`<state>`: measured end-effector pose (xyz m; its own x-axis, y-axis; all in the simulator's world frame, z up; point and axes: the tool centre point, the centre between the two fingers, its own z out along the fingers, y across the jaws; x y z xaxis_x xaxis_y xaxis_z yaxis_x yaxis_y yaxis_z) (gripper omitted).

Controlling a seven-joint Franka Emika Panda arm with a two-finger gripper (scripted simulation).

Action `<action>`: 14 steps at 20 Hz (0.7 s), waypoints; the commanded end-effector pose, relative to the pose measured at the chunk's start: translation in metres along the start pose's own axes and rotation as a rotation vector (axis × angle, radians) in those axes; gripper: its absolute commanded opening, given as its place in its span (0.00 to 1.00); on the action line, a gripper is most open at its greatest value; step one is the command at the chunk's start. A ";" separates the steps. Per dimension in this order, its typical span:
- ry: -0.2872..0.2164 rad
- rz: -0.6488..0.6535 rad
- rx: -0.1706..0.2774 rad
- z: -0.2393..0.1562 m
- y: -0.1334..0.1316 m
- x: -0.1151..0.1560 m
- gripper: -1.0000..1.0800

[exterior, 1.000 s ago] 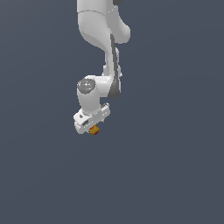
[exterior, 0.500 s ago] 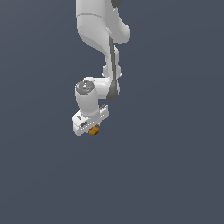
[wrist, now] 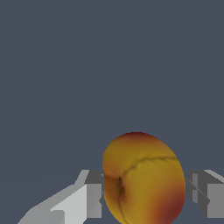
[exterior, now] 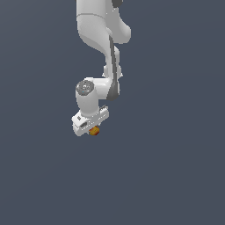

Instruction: Pick up the object and move it to a goal position.

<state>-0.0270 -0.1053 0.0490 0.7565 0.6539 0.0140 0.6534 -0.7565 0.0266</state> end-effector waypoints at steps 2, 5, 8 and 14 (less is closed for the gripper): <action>-0.004 -0.003 0.006 -0.001 -0.003 0.005 0.00; -0.004 -0.004 0.008 -0.008 -0.002 0.014 0.00; -0.005 -0.005 0.010 -0.017 0.000 0.027 0.00; -0.008 -0.008 0.016 -0.042 0.005 0.061 0.00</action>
<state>0.0131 -0.0736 0.0842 0.7521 0.6591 0.0057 0.6590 -0.7521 0.0110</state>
